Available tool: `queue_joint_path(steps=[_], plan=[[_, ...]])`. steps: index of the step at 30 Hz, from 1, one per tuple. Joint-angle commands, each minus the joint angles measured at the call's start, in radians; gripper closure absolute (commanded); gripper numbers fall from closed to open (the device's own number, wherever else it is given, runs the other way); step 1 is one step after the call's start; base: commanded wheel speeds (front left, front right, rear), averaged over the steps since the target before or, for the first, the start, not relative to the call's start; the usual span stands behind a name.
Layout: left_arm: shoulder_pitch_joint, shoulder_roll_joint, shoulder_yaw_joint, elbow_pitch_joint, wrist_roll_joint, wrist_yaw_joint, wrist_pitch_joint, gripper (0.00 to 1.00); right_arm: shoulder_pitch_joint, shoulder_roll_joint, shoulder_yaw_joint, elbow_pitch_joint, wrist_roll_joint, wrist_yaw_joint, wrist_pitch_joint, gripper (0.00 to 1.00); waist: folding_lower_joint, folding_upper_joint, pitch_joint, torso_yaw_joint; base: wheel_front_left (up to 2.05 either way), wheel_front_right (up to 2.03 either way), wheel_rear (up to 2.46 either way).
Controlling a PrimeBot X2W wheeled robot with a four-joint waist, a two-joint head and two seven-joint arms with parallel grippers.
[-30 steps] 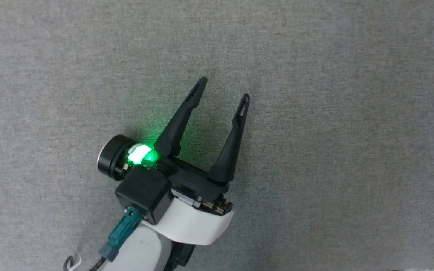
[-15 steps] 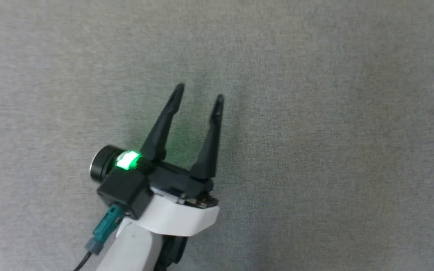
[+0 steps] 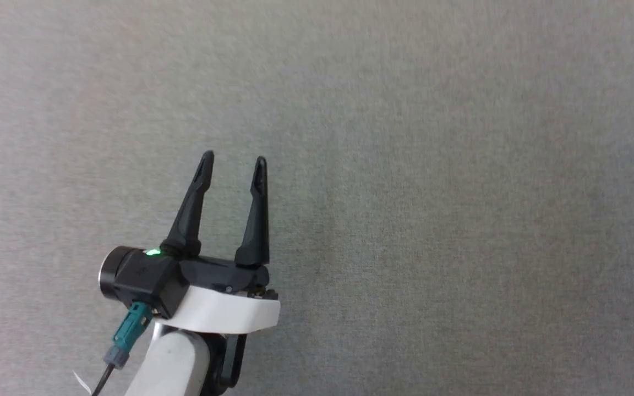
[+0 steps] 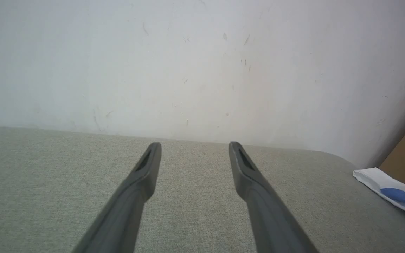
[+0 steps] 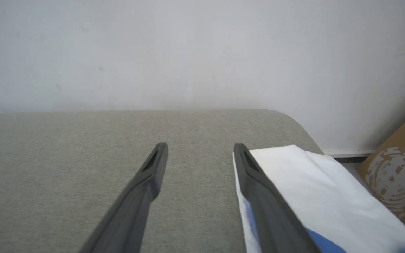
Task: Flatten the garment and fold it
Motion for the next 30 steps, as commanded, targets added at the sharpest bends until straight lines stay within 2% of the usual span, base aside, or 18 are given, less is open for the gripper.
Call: queue_joint_path(steps=[1,6,10,13,17,22,30], plan=[[0.016,0.012,0.003,0.017,0.012,0.009,-0.003,0.0,0.056,0.068,0.009,-0.064,-0.025,-0.002,0.006,0.0,0.0002,0.0,-0.088,0.041,0.0,0.0,0.0],[0.03,0.021,0.007,0.038,0.009,0.011,-0.001,0.0,0.163,0.177,0.022,-0.211,-0.067,-0.002,0.047,0.0,0.0002,0.0,-0.137,0.062,0.0,0.0,0.0],[0.037,0.028,0.016,0.051,0.023,0.022,-0.003,0.0,0.214,0.218,0.037,-0.294,-0.1,-0.002,0.049,0.0,0.0002,0.0,-0.166,0.079,0.0,0.0,0.0],[0.037,0.02,0.024,0.066,0.03,0.029,-0.005,0.0,0.241,0.256,0.036,-0.342,-0.134,-0.002,0.018,0.0,0.0002,0.0,-0.185,0.095,0.0,0.0,0.0],[0.04,-0.003,0.037,0.075,0.035,0.032,-0.006,0.0,0.269,0.328,0.022,-0.386,-0.204,-0.002,-0.077,0.0,0.0002,0.0,-0.203,0.113,0.0,0.0,0.0],[0.05,-0.019,0.048,0.104,0.051,0.012,-0.006,0.0,0.303,0.381,0.022,-0.36,-0.309,-0.002,-0.203,0.0,0.0002,0.0,-0.211,0.13,0.0,0.0,0.0],[0.085,-0.04,0.061,0.199,0.085,-0.028,-0.006,0.0,0.344,0.449,-0.034,-0.278,-0.435,-0.002,-0.268,0.0,0.0002,0.0,-0.226,0.137,0.0,0.0,0.0]])
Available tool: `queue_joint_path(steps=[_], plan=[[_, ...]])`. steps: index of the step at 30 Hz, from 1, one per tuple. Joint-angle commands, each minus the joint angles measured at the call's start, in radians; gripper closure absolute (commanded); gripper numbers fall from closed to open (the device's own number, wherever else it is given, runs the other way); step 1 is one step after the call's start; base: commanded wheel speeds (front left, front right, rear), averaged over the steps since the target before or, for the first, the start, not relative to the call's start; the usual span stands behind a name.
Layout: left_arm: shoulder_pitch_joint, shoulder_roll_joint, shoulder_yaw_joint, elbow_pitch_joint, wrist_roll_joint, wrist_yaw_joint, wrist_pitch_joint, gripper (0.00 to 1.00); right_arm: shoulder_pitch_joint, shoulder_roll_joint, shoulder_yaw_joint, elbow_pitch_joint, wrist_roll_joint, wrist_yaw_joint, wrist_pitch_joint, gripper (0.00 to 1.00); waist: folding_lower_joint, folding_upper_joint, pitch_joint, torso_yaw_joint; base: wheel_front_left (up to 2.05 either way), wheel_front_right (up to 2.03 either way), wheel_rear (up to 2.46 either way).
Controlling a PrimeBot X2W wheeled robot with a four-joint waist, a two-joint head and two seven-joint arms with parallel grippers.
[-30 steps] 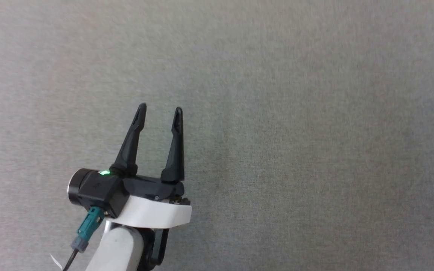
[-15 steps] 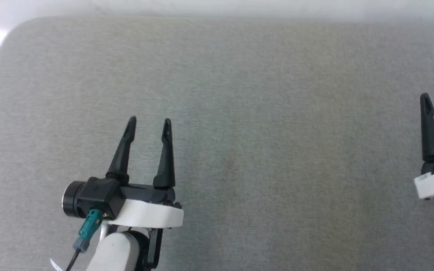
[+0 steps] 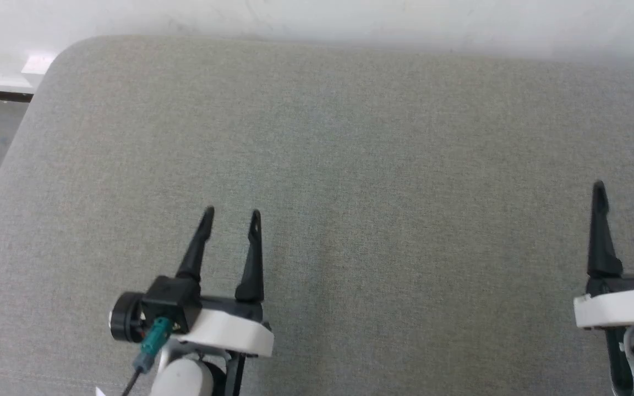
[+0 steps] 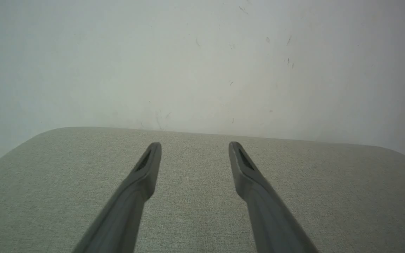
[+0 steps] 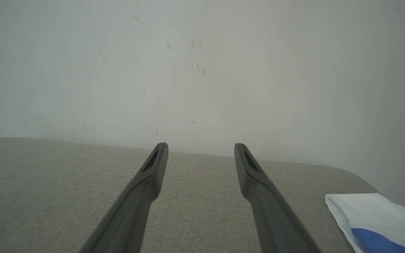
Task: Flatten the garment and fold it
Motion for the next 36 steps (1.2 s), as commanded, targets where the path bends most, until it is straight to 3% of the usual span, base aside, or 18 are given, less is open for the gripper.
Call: queue_joint_path(steps=[1,17,18,36], plan=[[0.018,-0.008,0.005,0.008,0.016,-0.009,-0.005,0.0,0.018,0.005,-0.022,0.008,-0.014,-0.002,-0.01,0.0,0.0,-0.0001,-0.007,0.0,0.0,0.0,0.0],[0.075,-0.046,0.049,0.004,0.03,-0.038,-0.005,0.0,0.059,0.012,-0.016,0.067,0.035,-0.002,-0.02,0.0,0.0,-0.0001,-0.028,-0.012,0.0,0.0,0.0],[0.067,-0.042,0.046,0.006,0.025,-0.035,0.001,1.0,0.055,0.009,-0.015,0.07,0.035,0.0,-0.014,1.0,0.0,-0.0001,-0.029,-0.012,0.0,0.0,0.0],[0.071,-0.042,0.069,0.004,0.046,-0.043,0.03,1.0,0.058,0.009,0.013,0.065,0.028,0.0,0.015,1.0,0.0,-0.0001,-0.045,-0.025,0.0,0.0,0.0]])
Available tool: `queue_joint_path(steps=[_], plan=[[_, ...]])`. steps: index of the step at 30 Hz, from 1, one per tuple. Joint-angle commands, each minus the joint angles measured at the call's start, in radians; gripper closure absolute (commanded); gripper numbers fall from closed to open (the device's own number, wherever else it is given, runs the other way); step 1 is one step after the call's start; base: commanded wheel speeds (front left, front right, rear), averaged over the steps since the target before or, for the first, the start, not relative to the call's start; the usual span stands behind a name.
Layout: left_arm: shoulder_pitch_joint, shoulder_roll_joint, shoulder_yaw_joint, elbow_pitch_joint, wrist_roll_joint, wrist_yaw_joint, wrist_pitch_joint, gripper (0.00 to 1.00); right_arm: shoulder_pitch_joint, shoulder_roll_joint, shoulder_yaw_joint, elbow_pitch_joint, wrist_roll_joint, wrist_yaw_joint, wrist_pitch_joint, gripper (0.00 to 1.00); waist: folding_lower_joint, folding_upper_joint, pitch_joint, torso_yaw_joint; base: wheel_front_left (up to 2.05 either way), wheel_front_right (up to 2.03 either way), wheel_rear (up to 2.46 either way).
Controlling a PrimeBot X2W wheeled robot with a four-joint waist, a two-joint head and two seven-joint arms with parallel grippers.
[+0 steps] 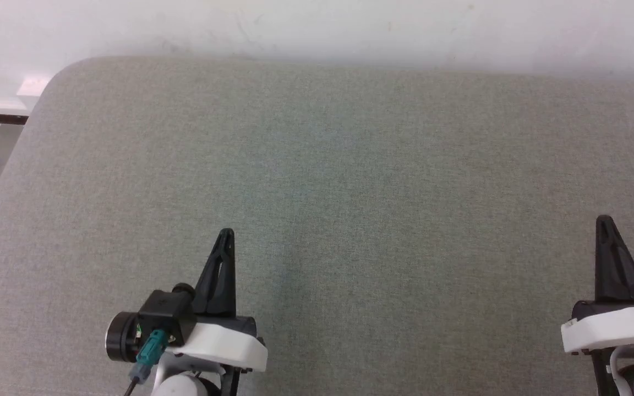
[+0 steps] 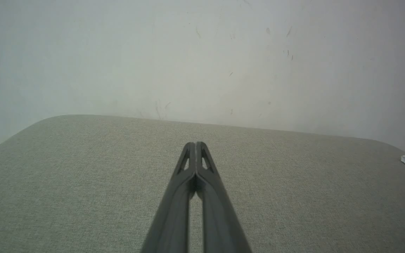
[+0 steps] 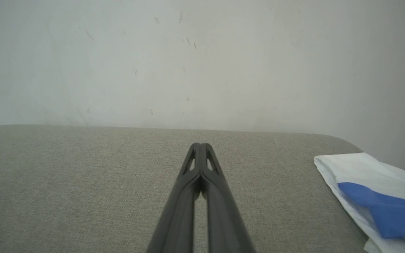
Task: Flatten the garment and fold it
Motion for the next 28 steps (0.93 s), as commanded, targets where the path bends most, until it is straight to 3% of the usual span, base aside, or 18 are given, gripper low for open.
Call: queue_joint_path(steps=[1,28], plan=[[0.005,-0.002,0.009,-0.003,0.011,-0.008,0.004,1.0,0.004,0.001,0.008,-0.005,-0.006,0.0,0.004,1.0,0.0,0.0,-0.001,-0.001,0.0,0.0,0.0],[0.014,-0.004,0.058,-0.007,0.053,-0.026,0.059,1.0,0.01,0.002,0.057,-0.02,-0.019,-0.001,0.059,1.0,0.0,0.0,-0.032,-0.026,0.0,0.0,0.0]])
